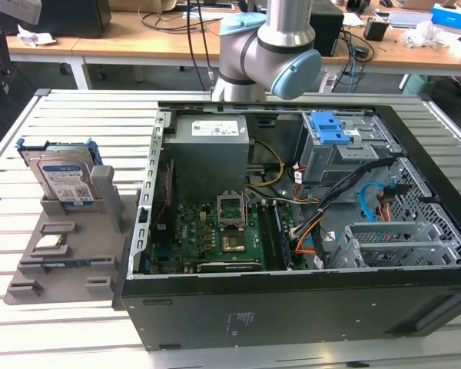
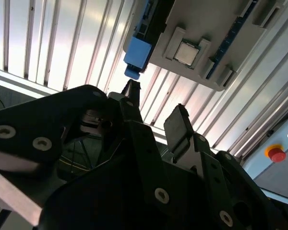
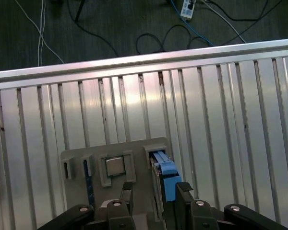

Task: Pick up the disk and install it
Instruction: 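Pick up the disk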

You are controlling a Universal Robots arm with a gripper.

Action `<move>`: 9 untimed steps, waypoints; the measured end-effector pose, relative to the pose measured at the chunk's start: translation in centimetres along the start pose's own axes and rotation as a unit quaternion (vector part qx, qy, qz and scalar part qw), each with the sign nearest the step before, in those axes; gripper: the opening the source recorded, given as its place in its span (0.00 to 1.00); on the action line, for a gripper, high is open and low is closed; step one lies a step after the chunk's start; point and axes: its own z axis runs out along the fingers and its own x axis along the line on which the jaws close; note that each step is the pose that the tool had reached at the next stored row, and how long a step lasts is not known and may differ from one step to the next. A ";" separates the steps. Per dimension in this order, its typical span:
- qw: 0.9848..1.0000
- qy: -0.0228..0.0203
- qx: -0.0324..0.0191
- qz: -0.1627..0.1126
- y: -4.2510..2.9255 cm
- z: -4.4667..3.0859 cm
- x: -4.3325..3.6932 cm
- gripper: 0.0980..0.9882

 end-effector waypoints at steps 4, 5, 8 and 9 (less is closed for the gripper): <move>1.000 0.001 0.000 0.000 -0.04 0.01 -0.75 0.43; 1.000 0.002 0.000 0.000 -0.08 0.01 -0.81 0.43; 1.000 0.002 0.000 0.000 -0.28 0.12 -0.88 0.43; 1.000 0.003 0.000 0.000 -0.39 0.40 -0.88 0.43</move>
